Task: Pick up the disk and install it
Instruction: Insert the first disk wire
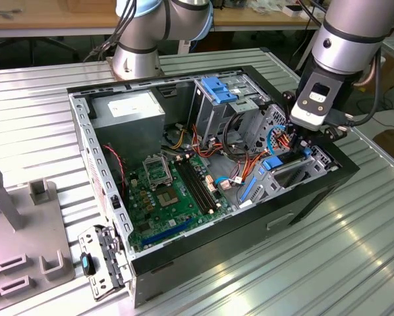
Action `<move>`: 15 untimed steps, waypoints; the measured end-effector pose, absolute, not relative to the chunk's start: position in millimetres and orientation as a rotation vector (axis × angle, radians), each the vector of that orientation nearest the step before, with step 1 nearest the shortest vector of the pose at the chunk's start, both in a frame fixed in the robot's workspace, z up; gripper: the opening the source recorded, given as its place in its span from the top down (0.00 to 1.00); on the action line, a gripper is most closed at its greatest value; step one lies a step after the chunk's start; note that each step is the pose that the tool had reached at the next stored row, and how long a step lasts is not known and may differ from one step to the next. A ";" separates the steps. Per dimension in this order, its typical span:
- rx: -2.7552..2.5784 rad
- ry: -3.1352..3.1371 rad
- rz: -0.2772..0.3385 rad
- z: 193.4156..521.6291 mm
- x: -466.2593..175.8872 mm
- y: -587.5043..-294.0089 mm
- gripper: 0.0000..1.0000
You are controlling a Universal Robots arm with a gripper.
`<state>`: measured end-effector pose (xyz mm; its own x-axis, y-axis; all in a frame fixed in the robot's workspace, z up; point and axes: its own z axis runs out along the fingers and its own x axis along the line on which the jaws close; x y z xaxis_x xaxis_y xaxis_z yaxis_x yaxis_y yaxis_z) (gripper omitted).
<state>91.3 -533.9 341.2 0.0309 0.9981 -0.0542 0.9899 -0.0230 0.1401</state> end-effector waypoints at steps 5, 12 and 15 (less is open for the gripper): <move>2.151 2.094 0.089 340.5 91.3 -533.9 0.84; 2.153 2.095 0.092 334.7 91.3 -533.9 0.84; 2.154 2.096 0.095 333.7 91.3 -533.8 0.84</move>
<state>91.3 -533.8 333.7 0.0308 0.9984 -0.0483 0.9899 -0.0238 0.1398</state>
